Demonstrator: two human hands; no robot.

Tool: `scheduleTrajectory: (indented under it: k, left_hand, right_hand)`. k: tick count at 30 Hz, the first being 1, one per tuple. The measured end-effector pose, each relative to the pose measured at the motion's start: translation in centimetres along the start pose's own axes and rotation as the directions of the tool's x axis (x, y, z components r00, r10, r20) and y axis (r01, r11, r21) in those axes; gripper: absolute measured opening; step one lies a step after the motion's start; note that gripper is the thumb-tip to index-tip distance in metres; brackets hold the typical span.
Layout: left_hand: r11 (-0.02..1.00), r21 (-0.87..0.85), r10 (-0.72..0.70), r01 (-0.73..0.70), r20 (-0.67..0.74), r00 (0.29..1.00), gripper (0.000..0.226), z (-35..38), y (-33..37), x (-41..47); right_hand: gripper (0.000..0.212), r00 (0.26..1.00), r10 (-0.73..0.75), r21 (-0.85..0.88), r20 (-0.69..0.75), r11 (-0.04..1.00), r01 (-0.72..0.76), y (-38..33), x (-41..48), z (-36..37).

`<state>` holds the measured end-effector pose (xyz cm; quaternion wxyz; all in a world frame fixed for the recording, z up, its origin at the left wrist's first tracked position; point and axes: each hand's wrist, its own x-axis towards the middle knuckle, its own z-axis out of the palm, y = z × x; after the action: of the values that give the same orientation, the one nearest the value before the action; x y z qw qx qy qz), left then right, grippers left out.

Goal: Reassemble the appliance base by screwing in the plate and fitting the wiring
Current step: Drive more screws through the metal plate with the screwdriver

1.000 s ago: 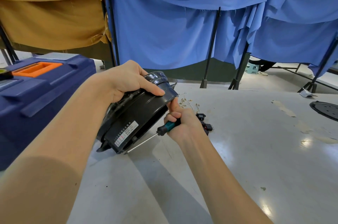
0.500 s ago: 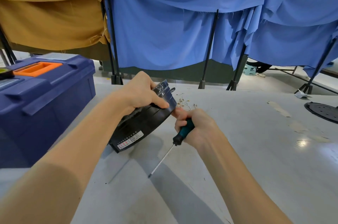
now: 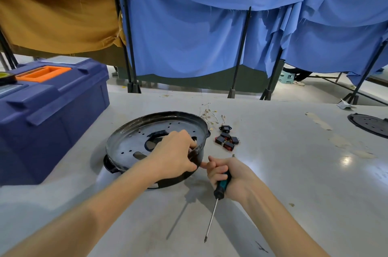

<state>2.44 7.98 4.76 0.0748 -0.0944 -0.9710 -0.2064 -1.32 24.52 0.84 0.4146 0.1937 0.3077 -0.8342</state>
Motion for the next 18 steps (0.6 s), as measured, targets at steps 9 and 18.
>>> scheduleTrajectory:
  k: [9,18]
  left_hand:
    - [0.981,-0.193,0.025,0.015,0.203,0.979,0.057,1.2,-1.3,-0.5]
    - [0.916,-0.384,0.003,0.118,0.300,0.954,0.028,0.5,-2.6,0.1]
  right_hand:
    - [0.018,0.998,0.052,0.000,-0.025,0.999,-0.052,0.6,0.3,-0.9]
    - [0.013,0.998,0.066,-0.038,-0.017,0.997,-0.067,0.7,0.2,-0.8]
